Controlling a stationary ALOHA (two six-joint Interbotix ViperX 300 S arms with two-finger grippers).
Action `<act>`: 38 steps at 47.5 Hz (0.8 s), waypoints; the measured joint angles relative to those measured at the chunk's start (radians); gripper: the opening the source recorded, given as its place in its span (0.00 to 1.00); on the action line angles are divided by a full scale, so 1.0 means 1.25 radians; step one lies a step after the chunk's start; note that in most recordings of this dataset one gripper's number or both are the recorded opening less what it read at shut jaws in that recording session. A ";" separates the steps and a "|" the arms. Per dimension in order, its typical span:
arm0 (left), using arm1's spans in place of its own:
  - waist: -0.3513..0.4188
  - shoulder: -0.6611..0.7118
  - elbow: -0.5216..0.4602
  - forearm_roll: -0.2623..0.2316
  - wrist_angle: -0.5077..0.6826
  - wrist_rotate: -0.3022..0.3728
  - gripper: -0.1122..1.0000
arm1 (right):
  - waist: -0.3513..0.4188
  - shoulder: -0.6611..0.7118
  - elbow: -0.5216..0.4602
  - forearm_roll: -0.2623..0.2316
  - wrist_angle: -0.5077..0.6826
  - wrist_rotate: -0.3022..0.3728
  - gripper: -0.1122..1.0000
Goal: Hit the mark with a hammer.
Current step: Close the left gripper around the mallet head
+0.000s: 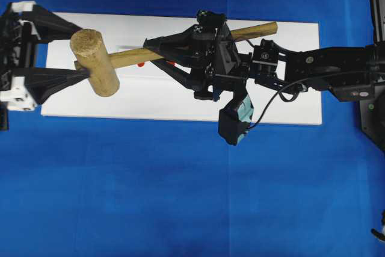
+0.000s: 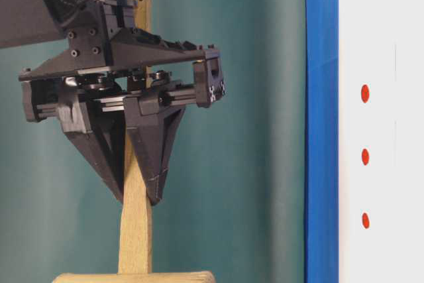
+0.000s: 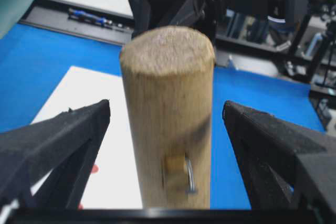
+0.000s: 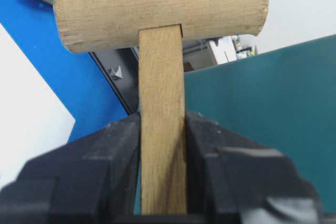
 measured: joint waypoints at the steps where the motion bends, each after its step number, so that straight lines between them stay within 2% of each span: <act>1: 0.000 0.010 -0.004 0.000 -0.006 -0.001 0.92 | 0.000 -0.001 -0.001 0.000 0.001 0.000 0.19; 19: -0.001 0.131 -0.061 0.000 -0.032 -0.005 0.92 | -0.011 0.000 -0.002 0.001 0.017 0.000 0.19; 26: 0.000 0.160 -0.077 0.000 -0.032 -0.005 0.88 | -0.011 -0.001 -0.005 0.002 0.016 0.000 0.19; 30: 0.000 0.164 -0.082 0.001 -0.032 -0.005 0.77 | -0.011 -0.001 -0.006 0.004 0.017 0.001 0.19; 36: 0.001 0.167 -0.083 -0.001 -0.032 -0.010 0.47 | -0.010 -0.001 -0.006 0.004 0.016 0.001 0.19; 38: 0.001 0.167 -0.083 -0.001 -0.031 -0.007 0.48 | -0.009 -0.001 -0.006 0.002 0.016 0.001 0.19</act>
